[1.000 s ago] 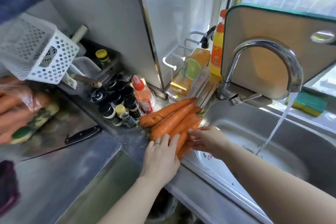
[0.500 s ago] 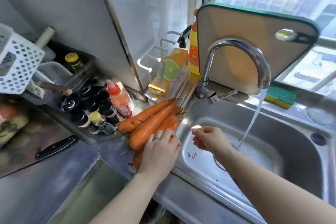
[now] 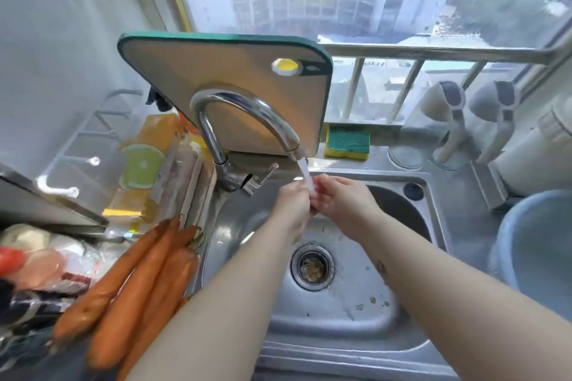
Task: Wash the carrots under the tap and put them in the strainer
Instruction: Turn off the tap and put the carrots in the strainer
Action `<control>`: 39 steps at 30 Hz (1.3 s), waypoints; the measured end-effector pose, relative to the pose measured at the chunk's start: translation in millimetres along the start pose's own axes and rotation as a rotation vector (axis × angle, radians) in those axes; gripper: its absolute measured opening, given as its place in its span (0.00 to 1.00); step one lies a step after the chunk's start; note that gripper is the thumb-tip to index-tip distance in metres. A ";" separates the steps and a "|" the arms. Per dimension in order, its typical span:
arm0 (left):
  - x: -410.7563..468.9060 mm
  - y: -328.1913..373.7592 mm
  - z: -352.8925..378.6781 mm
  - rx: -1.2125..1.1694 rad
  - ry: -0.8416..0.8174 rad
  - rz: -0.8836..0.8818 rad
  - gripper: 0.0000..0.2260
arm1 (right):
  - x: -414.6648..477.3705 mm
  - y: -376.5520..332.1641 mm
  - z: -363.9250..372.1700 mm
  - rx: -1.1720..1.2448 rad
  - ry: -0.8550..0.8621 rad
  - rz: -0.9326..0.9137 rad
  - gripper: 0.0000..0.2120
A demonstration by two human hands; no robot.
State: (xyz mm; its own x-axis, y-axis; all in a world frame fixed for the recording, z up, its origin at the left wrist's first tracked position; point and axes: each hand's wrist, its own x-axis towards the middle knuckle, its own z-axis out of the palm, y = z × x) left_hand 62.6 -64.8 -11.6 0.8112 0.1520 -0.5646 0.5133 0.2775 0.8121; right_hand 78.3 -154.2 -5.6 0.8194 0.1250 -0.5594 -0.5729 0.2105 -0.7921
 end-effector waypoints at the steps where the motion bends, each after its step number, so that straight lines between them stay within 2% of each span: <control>1: 3.0 3.1 -2.3 0.009 0.023 0.023 0.15 | 1.7 -1.3 0.4 0.035 -0.032 0.014 0.10; 5: 23.7 11.2 -25.2 0.379 0.141 0.139 0.15 | 3.4 -2.9 6.1 0.076 -0.098 0.112 0.13; 7: 28.5 12.3 -36.4 0.540 0.141 0.183 0.17 | 4.0 -3.0 9.0 0.119 -0.117 0.185 0.16; 10: 28.5 5.4 -40.6 0.729 0.099 0.199 0.23 | 5.6 0.0 6.1 -0.073 -0.069 0.182 0.18; 12: 28.1 0.3 -38.1 0.801 0.147 0.182 0.26 | 3.7 0.8 2.1 -0.160 -0.025 0.166 0.17; 14: 25.8 -0.5 -33.1 0.836 0.238 0.213 0.25 | 3.3 0.1 -1.3 -0.173 -0.002 0.167 0.16; 18: 28.2 2.2 -28.3 0.698 0.369 0.238 0.20 | 3.4 -2.5 -8.0 -0.177 0.013 0.169 0.15; 21: 34.1 13.4 -33.5 0.688 0.429 0.263 0.18 | 3.4 -4.6 -14.5 -0.184 0.022 0.162 0.14; 23: 33.4 16.8 -38.9 0.724 0.395 0.264 0.18 | 0.8 -5.5 -18.7 -0.185 0.021 0.164 0.14; 28: 11.9 19.4 -55.4 0.682 0.182 0.265 0.17 | -5.2 -2.7 -26.6 -0.203 -0.005 0.173 0.13; 30: -2.3 12.5 -59.1 0.777 0.121 0.215 0.13 | -8.7 0.2 -27.8 -0.235 -0.014 0.181 0.11; 33: -29.3 -18.1 -59.6 0.927 0.055 0.114 0.02 | -17.5 10.8 -29.5 -0.420 -0.010 0.124 0.11; 36: -56.6 -51.9 -59.5 1.177 0.057 0.076 0.08 | -23.9 29.9 -35.0 -0.905 0.046 -0.076 0.19; 39: -74.1 -71.5 -64.5 1.314 -0.035 0.060 0.09 | -34.6 50.1 -32.6 -1.376 -0.021 -0.108 0.15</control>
State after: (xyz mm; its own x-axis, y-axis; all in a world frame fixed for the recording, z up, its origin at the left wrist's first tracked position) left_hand -52.2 -34.7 -37.3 0.8389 0.1015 -0.5348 0.3479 -0.8556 0.3833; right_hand 20.7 -179.6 -33.8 0.8537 0.1865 -0.4863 -0.0539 -0.8971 -0.4386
